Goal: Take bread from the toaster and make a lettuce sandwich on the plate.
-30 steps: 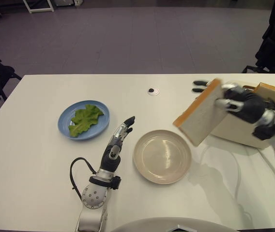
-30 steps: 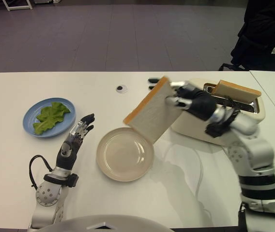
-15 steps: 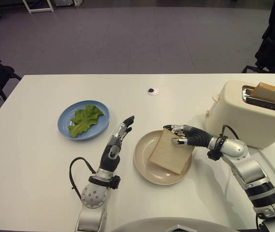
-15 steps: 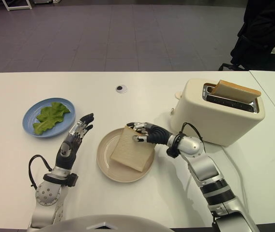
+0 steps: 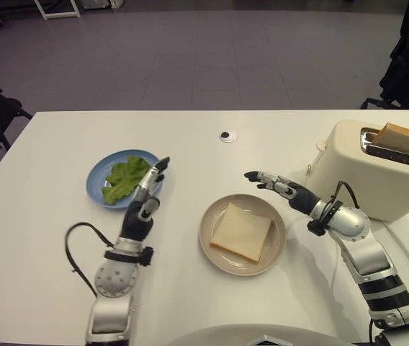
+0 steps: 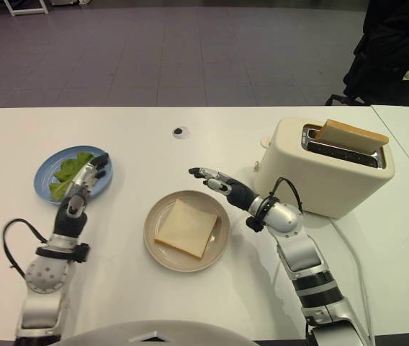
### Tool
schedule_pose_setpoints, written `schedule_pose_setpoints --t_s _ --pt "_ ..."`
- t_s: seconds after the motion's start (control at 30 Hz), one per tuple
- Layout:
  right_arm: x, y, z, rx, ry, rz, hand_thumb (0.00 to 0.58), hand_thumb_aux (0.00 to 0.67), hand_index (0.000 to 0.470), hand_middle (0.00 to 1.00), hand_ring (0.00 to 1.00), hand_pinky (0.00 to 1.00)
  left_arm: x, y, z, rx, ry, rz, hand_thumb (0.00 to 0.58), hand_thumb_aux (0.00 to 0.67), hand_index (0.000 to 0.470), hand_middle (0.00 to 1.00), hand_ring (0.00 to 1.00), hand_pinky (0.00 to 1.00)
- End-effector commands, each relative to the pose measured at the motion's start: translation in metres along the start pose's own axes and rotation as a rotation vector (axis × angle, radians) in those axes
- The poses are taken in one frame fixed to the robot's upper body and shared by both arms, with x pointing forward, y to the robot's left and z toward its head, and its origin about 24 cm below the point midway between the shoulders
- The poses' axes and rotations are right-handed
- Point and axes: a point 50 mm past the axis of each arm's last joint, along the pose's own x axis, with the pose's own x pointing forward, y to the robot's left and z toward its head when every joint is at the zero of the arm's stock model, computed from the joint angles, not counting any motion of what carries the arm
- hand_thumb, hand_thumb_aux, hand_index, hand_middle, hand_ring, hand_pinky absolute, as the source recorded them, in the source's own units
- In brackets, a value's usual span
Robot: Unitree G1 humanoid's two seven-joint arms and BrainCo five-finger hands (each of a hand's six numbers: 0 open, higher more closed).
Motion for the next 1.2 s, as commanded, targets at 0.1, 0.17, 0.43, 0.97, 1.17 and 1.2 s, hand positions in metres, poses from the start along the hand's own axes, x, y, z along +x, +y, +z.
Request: schedule_pose_setpoints --t_s 0.1,0.17,0.43,0.97,1.17,1.2 --pt "-0.018 -0.005 0.012 0.000 -0.112 -0.069 0.000 0.000 0.000 0.00 0.00 0.00 0.035 0.052 -0.054 0.688 0.185 -0.104 0.000 0.000 0.000 0.00 0.00 0.00" --pt "-0.023 -0.001 0.010 -0.003 -0.112 -0.067 0.000 0.000 0.000 0.00 0.00 0.00 0.039 0.059 -0.079 0.836 0.263 -0.161 0.000 0.000 0.000 0.00 0.00 0.00" --pt "-0.022 0.007 0.002 0.002 -0.115 -0.046 0.000 0.000 0.000 0.00 0.00 0.00 0.039 0.055 -0.133 0.983 0.409 -0.284 0.456 0.360 0.253 0.00 0.00 0.00" --pt "-0.016 0.008 0.000 -0.014 -0.133 -0.045 0.000 0.000 0.000 0.00 0.00 0.00 0.027 0.044 -0.126 0.866 0.318 -0.274 0.580 0.670 0.470 0.00 0.00 0.00" --pt "-0.016 0.002 0.002 -0.023 -0.151 -0.096 0.000 0.000 0.000 0.00 0.00 0.00 0.044 0.071 -0.078 0.869 0.182 -0.075 0.580 0.670 0.470 0.00 0.00 0.00" --pt "-0.017 -0.001 0.002 -0.025 -0.157 -0.111 0.000 0.000 0.000 0.00 0.00 0.00 0.048 0.070 -0.062 0.812 0.127 -0.025 0.580 0.670 0.470 0.00 0.00 0.00"
